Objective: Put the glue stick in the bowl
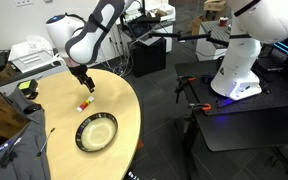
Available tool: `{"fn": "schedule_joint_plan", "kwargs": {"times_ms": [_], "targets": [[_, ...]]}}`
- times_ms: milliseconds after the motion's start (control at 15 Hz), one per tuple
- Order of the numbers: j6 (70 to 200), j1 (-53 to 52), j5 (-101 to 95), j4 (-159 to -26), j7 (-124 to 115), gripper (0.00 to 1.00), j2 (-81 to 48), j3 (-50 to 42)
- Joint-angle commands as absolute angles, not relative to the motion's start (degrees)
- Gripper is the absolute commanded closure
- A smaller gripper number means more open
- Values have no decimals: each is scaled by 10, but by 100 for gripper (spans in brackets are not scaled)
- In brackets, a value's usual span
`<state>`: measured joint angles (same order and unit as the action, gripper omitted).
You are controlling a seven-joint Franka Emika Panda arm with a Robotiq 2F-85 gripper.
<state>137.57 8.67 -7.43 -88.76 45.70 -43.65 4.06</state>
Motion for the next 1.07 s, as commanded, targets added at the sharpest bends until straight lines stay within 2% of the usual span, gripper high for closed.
{"fn": "schedule_joint_plan", "kwargs": {"times_ms": [0,600,1000], "targets": [[1310,100,-72,-745,498,0,-540,62],[1165,82,-84,-482,580,0,-723,52],[1122,67,-81,-384,598,0,-788,43]]}}
